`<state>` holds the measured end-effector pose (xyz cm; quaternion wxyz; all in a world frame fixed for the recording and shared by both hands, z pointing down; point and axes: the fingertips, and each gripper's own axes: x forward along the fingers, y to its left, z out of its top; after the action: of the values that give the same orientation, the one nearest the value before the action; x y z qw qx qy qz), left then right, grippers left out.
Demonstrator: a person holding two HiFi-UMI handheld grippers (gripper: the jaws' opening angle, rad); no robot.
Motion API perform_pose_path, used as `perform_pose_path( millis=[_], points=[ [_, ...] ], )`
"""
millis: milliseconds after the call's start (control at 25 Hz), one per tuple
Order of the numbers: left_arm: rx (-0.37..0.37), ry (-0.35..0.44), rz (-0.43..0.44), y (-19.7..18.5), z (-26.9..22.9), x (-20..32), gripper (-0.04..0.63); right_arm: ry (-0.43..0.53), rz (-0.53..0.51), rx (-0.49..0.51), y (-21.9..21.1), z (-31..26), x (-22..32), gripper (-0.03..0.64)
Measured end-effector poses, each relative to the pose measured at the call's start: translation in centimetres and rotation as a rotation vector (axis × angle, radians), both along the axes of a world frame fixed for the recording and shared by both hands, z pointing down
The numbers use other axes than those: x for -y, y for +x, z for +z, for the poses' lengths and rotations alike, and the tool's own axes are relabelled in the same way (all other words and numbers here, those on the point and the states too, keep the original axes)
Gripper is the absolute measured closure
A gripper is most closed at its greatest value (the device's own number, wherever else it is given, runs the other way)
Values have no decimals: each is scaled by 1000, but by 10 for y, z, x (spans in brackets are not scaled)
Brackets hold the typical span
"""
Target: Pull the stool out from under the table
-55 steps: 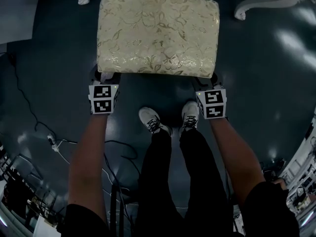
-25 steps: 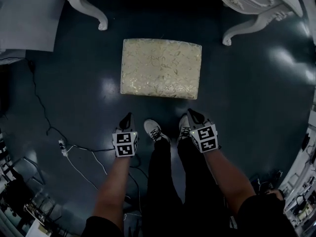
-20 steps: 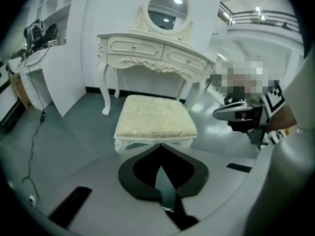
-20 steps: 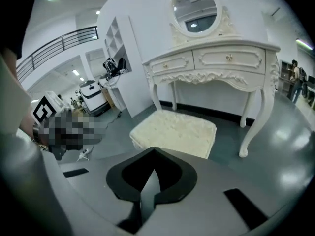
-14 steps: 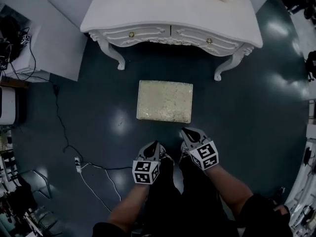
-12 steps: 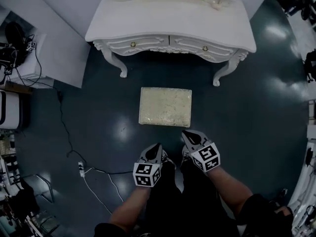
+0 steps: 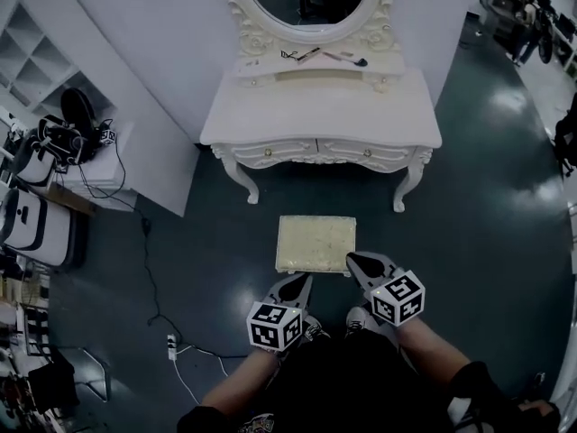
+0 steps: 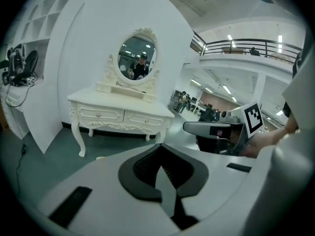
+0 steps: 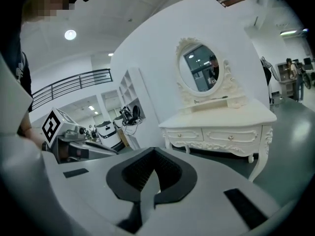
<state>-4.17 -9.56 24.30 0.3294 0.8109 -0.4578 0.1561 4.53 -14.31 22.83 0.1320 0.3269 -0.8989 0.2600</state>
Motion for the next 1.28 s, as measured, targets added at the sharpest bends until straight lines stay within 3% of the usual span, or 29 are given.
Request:
perform_pose_path(
  millis=[160, 480, 680, 1280],
  points=[
    [-44, -4, 22, 9, -27, -8, 588, 22, -23, 36, 4, -40, -8, 589],
    [-35, 56, 135, 18, -66, -21, 588, 28, -90, 66, 7, -81, -37, 589],
    [-116, 31, 116, 22, -69, -30, 588, -18, -115, 70, 2, -74, -62, 589],
    [-103, 69, 123, 15, -74, -50, 588, -9, -188, 69, -22, -76, -87, 589]
  ],
)
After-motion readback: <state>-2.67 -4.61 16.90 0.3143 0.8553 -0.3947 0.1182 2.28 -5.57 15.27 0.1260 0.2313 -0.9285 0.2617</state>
